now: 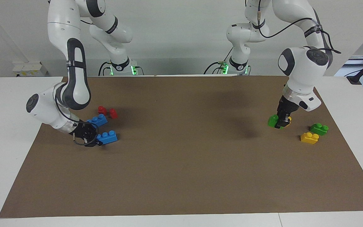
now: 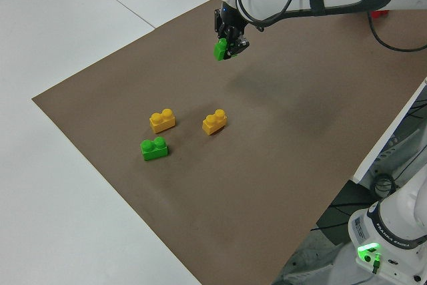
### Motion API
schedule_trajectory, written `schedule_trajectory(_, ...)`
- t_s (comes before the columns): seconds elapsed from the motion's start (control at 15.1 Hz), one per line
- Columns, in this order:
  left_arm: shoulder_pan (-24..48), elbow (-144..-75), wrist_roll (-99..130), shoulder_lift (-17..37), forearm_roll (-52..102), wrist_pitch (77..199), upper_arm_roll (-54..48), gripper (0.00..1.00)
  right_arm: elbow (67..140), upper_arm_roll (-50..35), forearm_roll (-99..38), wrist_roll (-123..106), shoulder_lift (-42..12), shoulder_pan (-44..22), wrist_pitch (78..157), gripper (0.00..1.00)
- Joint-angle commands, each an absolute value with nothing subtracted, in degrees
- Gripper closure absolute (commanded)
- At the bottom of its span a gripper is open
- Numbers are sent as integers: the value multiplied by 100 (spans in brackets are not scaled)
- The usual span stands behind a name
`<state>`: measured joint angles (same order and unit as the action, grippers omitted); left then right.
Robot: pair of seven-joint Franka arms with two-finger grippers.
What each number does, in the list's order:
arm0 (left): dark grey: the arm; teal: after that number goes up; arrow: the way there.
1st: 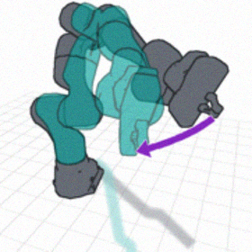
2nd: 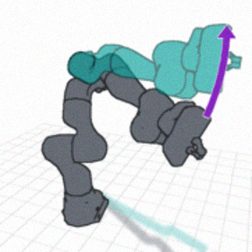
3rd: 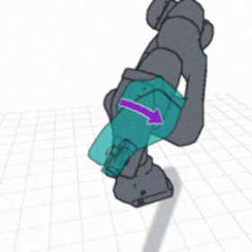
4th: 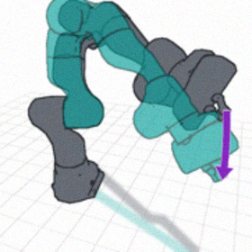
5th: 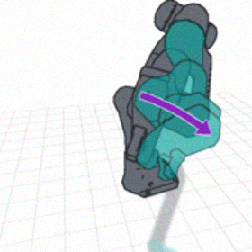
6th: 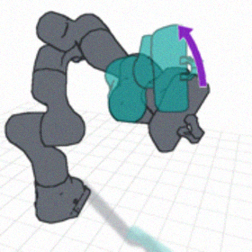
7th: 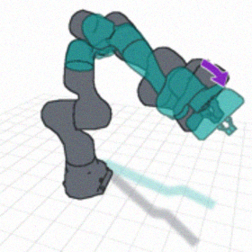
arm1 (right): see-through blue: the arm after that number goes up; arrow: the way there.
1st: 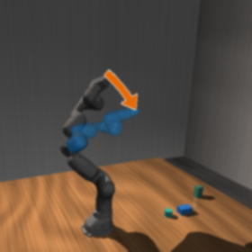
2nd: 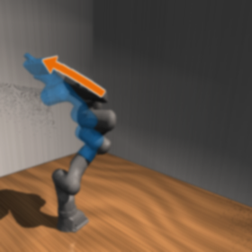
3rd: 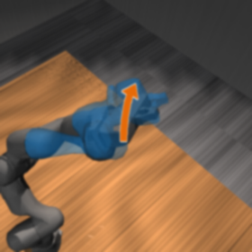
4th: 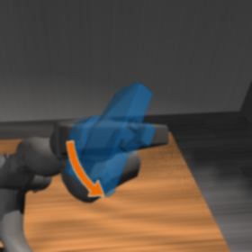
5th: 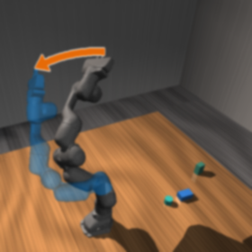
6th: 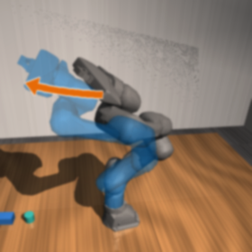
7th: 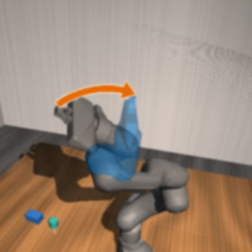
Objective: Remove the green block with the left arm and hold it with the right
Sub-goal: 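Pull the green brick away with the left gripper while the right gripper pulls blue, then lower the green brick with the left gripper while the right gripper lowers blue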
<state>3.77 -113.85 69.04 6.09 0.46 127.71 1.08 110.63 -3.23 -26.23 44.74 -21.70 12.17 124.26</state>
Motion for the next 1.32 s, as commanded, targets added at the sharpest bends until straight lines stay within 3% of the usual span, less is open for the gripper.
schedule_trajectory(0.0, 98, -11224, 6453, 1176, 141, 13279, 44, 100, 11232, -378, -2654, 4491, -2127, 1169, 12445, 23)
schedule_trajectory(0.13, 70, -11075, 6285, 1562, 79, 13412, 53, 100, 11163, -378, -2523, 4404, -2127, 1108, 12445, 3)
schedule_trajectory(0.2, 53, -10865, 6293, 1817, 44, 13447, 53, 100, 11084, -369, -2192, 4151, -2110, 986, 12428, 0)
schedule_trajectory(0.53, -88, -10608, 6284, 2399, -8, 13754, 53, 100, 10460, -378, -1074, 3596, -1820, 607, 11867, 0)
schedule_trajectory(0.79, -185, -10661, 6206, 2452, -35, 13921, 53, 100, 10301, -387, -352, 2263, -1355, 501, 11524, 0)
schedule_trajectory(0.86, -167, -10679, 6188, 2452, -35, 13983, 53, 39, 10275, -387, -299, 1893, -1240, 510, 11401, 0)
schedule_trajectory(0.93, -158, -10670, 6170, 2452, -35, 13983, 53, 0, 10196, -387, -264, 1542, -1117, 501, 11243, 0)
schedule_trajectory(1.26, -123, -10591, 5397, 2295, -185, 13860, 35, 0, 9573, -457, 70, 677, -388, 492, 9865, 0)
